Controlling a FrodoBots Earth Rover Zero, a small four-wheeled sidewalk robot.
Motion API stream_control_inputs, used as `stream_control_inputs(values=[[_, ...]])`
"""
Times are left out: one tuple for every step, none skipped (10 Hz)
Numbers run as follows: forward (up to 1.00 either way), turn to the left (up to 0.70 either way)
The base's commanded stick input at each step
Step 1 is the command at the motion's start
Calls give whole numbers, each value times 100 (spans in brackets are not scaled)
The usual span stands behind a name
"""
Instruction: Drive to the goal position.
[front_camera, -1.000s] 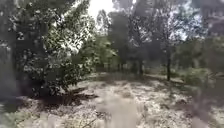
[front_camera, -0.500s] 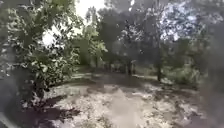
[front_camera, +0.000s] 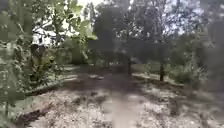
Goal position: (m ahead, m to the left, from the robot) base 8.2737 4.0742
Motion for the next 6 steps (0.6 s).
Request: stream_control_inputs(values=[[85,0],[85,0],[85,0],[85,0],[85,3],[85,27]])
